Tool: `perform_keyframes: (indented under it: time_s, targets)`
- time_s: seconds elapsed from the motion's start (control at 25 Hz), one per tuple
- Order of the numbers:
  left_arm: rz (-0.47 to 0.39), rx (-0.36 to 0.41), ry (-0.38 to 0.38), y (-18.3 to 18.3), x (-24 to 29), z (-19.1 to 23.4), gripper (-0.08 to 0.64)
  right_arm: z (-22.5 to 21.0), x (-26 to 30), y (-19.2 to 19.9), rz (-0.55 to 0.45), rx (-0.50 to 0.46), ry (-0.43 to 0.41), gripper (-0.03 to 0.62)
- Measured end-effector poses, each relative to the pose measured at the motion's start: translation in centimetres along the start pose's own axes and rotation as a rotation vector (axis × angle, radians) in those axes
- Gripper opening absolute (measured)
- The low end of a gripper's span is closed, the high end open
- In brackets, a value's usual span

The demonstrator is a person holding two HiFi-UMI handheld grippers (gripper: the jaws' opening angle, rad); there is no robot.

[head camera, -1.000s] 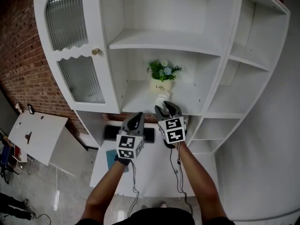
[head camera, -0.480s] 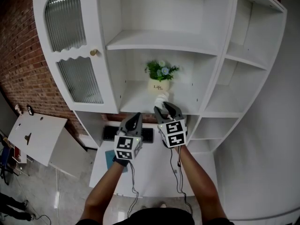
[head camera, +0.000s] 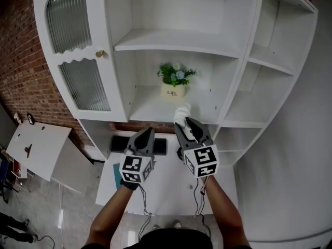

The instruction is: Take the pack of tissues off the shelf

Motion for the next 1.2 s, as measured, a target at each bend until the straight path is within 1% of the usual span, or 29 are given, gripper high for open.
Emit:
perform_keyframes:
  time_s: [0.12,0.16,0.28,0.4,0.72,0.92,1.08,1.2]
  targets:
    - [-0.009,0.065,-0.022,-0.4,-1.0,-0.4,0.017,0.2,-1.9,-0.5,-0.022,0.004,-0.008,0.163]
    - [-0.01,0.068,-0.026,-0.5,-1.4,-0.5,0.017,0.3,-2.5,-0.8,-0.029,0.006,-0.011,0.163]
    - [-0.002,0.039,-0.02,-0.6,-2.3,-0.6,0.017,0.9,-3.9,-1.5,-0.052,0.01,-0.022,0.163]
    - [-0.013,0.048,-0.019,-0.5,-2.7,-1.0,0.017,1.1,-4.9,-1.9,-0.063,0.001,-0.024,0.163]
    - [-0.021,0.012,-0.02,0.1,-3.5,-2.1,0.017,2.2,-6.0,-0.4,-0.042,0.004,-0.054,0.163]
    - [-0.004,-0.013,-0.028,2.0,-4.0,-2.4,0.017,2.8,-6.4,1.4,-0.021,0.032,-0.067,0.163]
    - [-0.016,0.003,-0.038,4.1,-4.4,-2.8,0.017,3.7,-6.4,3.7,0.021,0.048,-0.071,0.164]
    - [0.016,0.008,-0.046,6.1,-4.6,-2.8,0.017,4.7,-6.2,5.8,0.072,0.045,-0.074,0.163]
Point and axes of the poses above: the fingertips, and each gripper's own axes: x forward along the fingers, z to its left, y out of its underside, the point moved 7 cm from there along -x, backward along the fingers, and after that the axes turned 3 degrees about -x, right-handed, at the moved point
